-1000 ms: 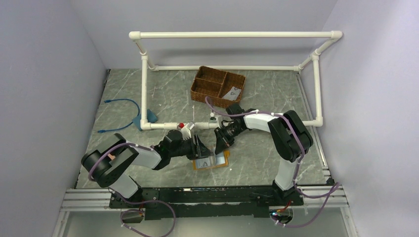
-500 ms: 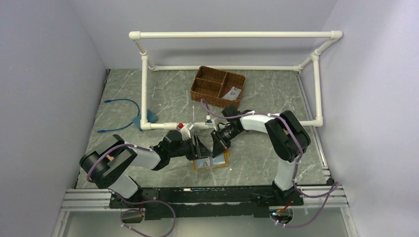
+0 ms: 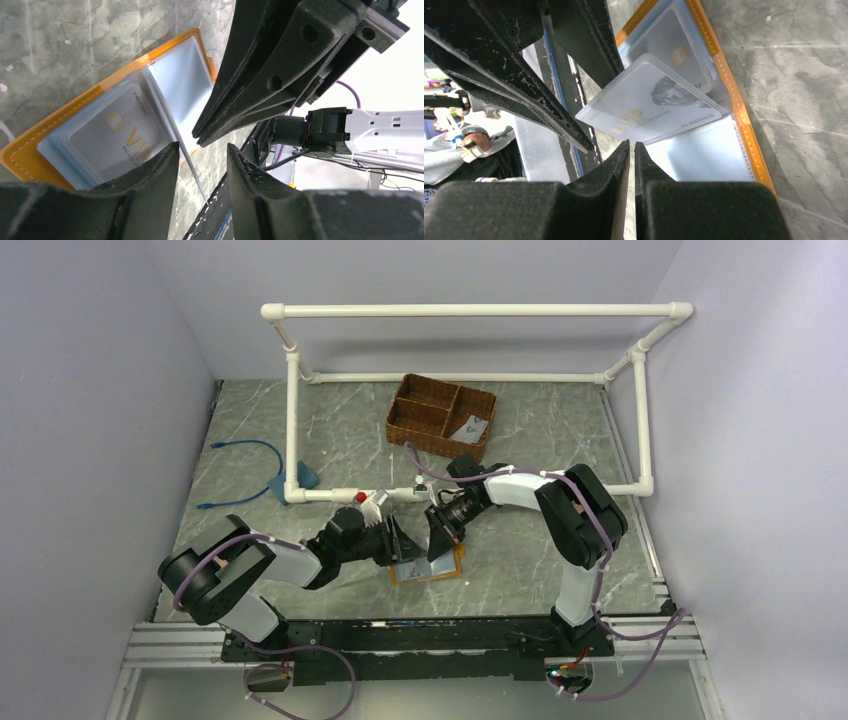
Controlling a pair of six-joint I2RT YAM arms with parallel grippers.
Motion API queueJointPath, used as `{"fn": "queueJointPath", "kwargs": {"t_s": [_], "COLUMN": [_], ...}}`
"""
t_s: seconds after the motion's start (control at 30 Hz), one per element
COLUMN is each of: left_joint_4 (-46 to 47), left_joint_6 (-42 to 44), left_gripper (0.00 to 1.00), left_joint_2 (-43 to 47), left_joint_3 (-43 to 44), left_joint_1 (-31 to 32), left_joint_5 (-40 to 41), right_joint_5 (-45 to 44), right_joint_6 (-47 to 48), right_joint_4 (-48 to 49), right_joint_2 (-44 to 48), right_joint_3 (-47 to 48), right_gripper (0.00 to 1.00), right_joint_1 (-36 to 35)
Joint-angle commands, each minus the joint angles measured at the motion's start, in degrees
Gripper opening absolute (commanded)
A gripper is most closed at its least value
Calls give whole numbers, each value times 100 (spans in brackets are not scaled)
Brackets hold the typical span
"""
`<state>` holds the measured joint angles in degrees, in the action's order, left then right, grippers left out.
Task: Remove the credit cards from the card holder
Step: Remove the credit card from the card holder.
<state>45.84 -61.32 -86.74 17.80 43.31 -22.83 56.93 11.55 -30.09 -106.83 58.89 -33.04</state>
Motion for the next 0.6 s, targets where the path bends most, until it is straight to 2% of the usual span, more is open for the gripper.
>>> {"fn": "queueJointPath", "kwargs": {"t_s": [0.0,0.13,0.23,0.27,0.37,0.57], "left_joint_4": [118,-180,-510,-555,-228,1085], "left_joint_6": [-90,-25,37,46,42,165], "left_gripper": [43,41,35,30,0,0], "left_joint_2": [26,258,394,402,312,298], "left_joint_3": [-75,-63,-20,-19,-94,-428], "left_joint_1": [-26,-33,-42,-47,-87,-135], "left_joint_5": [203,296,368,375,272,-44], "right_joint_5": [-158,-218,-218,-209,-72,553], "right_joint_6": [87,110,118,119,171,426], "right_joint_4": [4,-31,-40,-40,-77,-315], "right_joint_2": [149,128,126,127,148,417], "right_joint_3": [190,188,196,193,201,300], "right_gripper": [11,15,19,20,23,29], "right_joint_1": [106,166,166,166,173,312]}}
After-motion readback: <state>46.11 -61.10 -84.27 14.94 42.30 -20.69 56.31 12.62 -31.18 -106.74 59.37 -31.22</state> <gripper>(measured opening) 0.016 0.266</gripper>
